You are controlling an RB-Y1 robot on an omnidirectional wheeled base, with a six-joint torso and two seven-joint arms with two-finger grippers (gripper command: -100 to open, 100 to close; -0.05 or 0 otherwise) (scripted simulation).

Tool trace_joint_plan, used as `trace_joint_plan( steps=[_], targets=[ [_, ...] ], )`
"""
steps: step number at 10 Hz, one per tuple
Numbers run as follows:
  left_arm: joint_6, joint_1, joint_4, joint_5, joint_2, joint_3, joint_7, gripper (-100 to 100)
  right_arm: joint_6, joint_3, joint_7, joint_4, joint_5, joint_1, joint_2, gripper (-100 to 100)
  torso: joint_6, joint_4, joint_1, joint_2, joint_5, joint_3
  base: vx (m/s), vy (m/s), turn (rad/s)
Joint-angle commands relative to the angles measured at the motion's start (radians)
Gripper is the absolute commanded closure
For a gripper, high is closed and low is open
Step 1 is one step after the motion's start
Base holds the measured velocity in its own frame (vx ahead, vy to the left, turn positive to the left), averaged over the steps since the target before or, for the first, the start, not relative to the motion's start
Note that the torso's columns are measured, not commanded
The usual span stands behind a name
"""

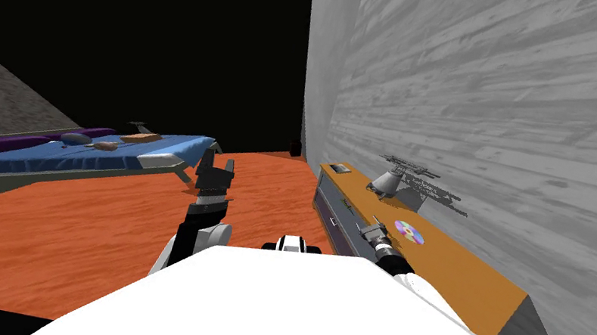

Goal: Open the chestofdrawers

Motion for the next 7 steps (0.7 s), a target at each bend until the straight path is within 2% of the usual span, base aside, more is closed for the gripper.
trace_joint_plan(
  steps=[1,2,4,5,7],
  targets=[
    [0.000,0.000,0.000,0.000,0.000,0.000,0.000,0,0.032,0.009,0.053,0.037,0.072,0.006,-0.015,-100,0.001,0.000,0.000,0.001,0.000,0.000,0.015,0.020,0.171],
    [0.000,0.000,0.000,0.000,0.000,0.000,0.000,0,0.032,0.009,0.053,0.037,0.079,0.006,-0.015,-100,0.000,0.000,0.000,0.001,0.000,0.001,0.011,0.013,0.122],
    [0.000,0.000,0.000,0.000,0.000,0.000,0.000,0,0.063,0.020,0.110,0.086,0.150,0.009,-0.035,-100,0.000,0.000,0.000,0.001,0.000,0.001,0.015,0.016,0.276],
    [0.000,0.000,0.000,0.000,0.000,0.000,0.000,0,0.063,0.020,0.110,0.086,0.158,0.009,-0.035,-100,0.000,0.000,0.000,0.000,0.000,0.000,0.017,0.009,0.095],
    [0.000,0.000,0.000,0.000,0.000,0.000,0.000,0,0.092,0.031,0.163,0.131,0.226,0.011,-0.057,-100,0.000,0.000,-0.001,0.000,-0.001,0.001,0.011,0.011,0.216]
  ],
)
